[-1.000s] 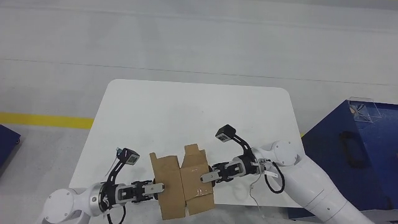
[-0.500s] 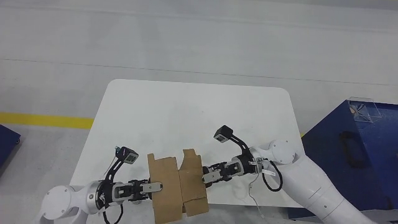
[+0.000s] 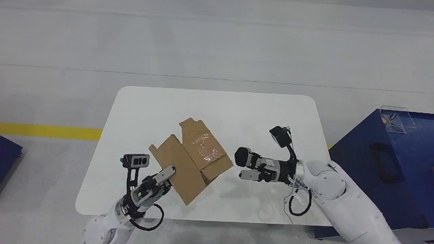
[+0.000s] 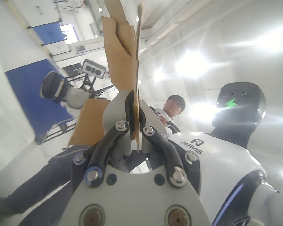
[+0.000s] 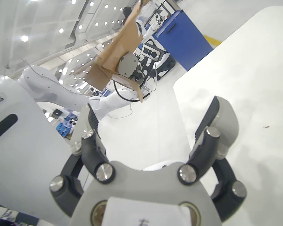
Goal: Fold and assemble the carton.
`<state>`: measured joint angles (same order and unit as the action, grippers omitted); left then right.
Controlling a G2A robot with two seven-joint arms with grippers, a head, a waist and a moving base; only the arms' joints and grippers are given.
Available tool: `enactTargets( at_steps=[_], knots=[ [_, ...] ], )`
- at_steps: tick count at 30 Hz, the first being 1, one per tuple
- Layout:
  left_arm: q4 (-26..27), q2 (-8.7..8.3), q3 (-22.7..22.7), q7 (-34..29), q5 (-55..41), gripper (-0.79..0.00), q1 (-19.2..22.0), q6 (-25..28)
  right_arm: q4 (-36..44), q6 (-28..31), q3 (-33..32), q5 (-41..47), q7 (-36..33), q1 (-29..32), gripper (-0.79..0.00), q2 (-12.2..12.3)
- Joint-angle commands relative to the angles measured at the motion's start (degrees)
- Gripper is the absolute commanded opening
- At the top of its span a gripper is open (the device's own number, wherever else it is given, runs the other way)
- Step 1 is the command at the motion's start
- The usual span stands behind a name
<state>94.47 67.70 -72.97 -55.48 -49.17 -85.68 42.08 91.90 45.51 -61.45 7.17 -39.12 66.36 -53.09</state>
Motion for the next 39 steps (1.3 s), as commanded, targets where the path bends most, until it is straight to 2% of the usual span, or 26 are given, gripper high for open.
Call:
enactTargets(
  at_steps=[1, 3, 7, 8, 11, 21, 26, 32, 34, 35, 39],
  knots=[
    [-1.08, 0.62, 2.82, -0.29, -2.55, -0.785, 0.56, 3.84, 3.17, -0.44, -1.1, -5.69, 4.17, 2.47, 0.0, 0.03],
    [-2.2, 1.12, 4.89, -1.16, -4.73, -0.785, 1.55, 4.96, 5.83, -0.37, -1.64, -7.93, 7.19, 4.71, 0.0, -0.01],
    [-3.45, 1.71, 7.2, -1.07, -3.75, -0.785, 3.02, 5.65, 9.6, 0.21, -2.31, -9.73, 7.94, 7.08, 0.0, 0.12],
    [-3.69, 1.8, 7.51, -0.88, -3.54, -0.785, 3.11, 5.85, 10.76, 0.52, -2.16, -9.42, 7.73, 7.73, -0.065, 0.14],
    [-4.47, 2.04, 7.8, -0.01, -3.97, -0.785, 3.31, 6.71, 12.79, 1.09, -2.7, -7.73, 6.95, 9.1, -0.114, 0.35],
    [-5.71, 2.41, 6.32, 3.23, -5.09, -0.785, 2.7, 9.96, 12.61, -0.78, -4.4, -5.74, 5.22, 11.17, -0.018, 0.74],
    [-5.31, 2.64, 6.48, 4.97, -3.17, -0.785, 2.33, 11.69, 11.42, -0.76, -3.15, -2.7, 2.71, 10.25, -0.018, 0.59],
    [-4.25, 2.64, 6.96, 5.24, -1.28, -0.785, 1.87, 11.96, 11.27, -1.5, -1.84, -1.05, 1.37, 8.27, -0.074, 0.2],
    [-3.9, 2.58, 7.05, 5.11, -1.24, -0.785, 1.69, 11.84, 10.45, -2.3, -0.9, -0.34, 0.85, 7.25, -0.182, -0.05],
    [-3.76, 2.55, 7.06, 5.03, -1.18, -0.785, 1.64, 11.76, 10.1, -2.48, -0.31, 0.22, 0.41, 6.69, -0.28, -0.19],
    [-3.6, 2.43, 7.07, 4.77, -1.16, -0.785, 1.46, 11.5, 9.42, -2.27, 1.52, 1.71, -1.02, 4.7, -0.422, -0.7]
  ],
)
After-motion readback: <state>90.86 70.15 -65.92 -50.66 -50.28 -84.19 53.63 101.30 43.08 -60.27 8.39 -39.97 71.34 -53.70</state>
